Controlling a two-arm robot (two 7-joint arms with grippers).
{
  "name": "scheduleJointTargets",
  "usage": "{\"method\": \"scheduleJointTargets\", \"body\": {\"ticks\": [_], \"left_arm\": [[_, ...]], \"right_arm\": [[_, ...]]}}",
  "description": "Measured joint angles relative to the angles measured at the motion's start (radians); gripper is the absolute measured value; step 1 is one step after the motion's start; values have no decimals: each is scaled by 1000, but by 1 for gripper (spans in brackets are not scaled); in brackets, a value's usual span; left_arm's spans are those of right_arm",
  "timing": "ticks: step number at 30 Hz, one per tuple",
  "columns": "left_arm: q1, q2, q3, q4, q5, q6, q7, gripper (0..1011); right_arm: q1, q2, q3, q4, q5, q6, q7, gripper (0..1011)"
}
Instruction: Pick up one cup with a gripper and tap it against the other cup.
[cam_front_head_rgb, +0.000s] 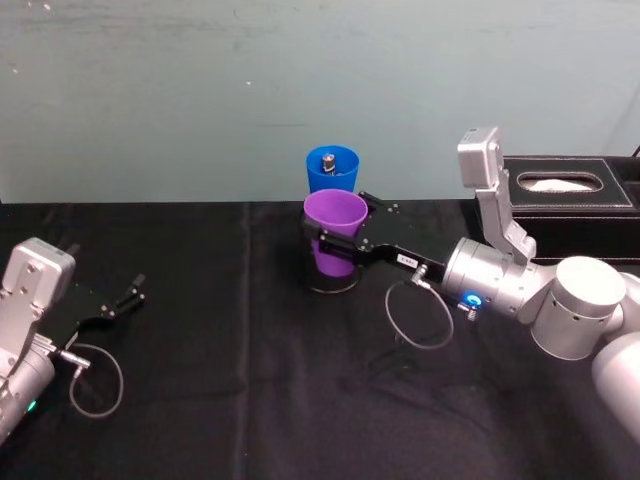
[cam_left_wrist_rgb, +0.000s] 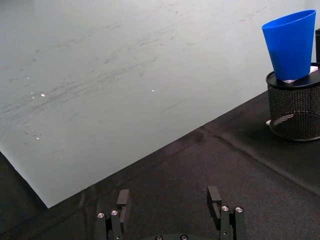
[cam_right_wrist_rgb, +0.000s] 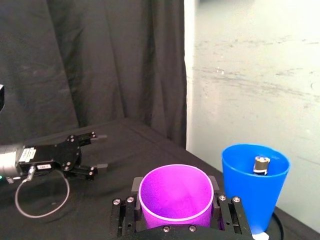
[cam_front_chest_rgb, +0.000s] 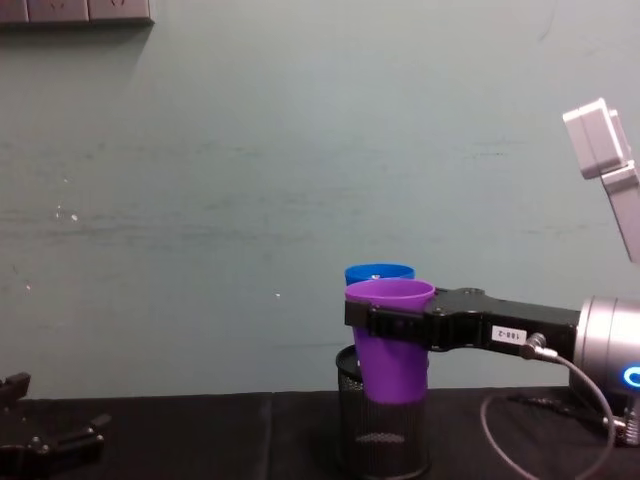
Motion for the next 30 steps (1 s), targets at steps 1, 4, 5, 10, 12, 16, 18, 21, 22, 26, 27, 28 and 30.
{"method": "scheduleJointTargets", "body": {"ticks": [1,4,5,10,12,16,18,21,22,26,27,28,30], "left_arm": [[0,0,0,0,0,0,0,1000],[0,0,0,0,0,0,0,1000],[0,0,0,0,0,0,0,1000],[0,0,0,0,0,0,0,1000],[0,0,0,0,0,0,0,1000],[0,0,0,0,0,0,0,1000],[0,0,0,0,0,0,0,1000],[0,0,0,0,0,0,0,1000],[0,0,0,0,0,0,0,1000],[0,0,0,0,0,0,0,1000],[0,0,0,0,0,0,0,1000],[0,0,0,0,0,0,0,1000],[0,0,0,0,0,0,0,1000]], "right_arm": [[3,-2,1,5,-1,-1,1,754],[14,-11,6,24,-2,-4,5,754],[19,-15,9,34,-2,-4,7,754],[32,-28,20,62,3,-1,8,754],[36,-33,24,74,4,0,8,754],[41,-41,30,86,5,0,7,754],[43,-43,33,90,4,0,6,754],[45,-47,37,95,2,0,1,754],[46,-49,39,97,1,0,-5,754],[46,-52,45,97,-6,2,-23,754],[47,-54,46,97,-8,2,-26,754],[48,-56,48,97,-11,3,-32,754],[49,-57,50,98,-14,5,-38,754]]}}
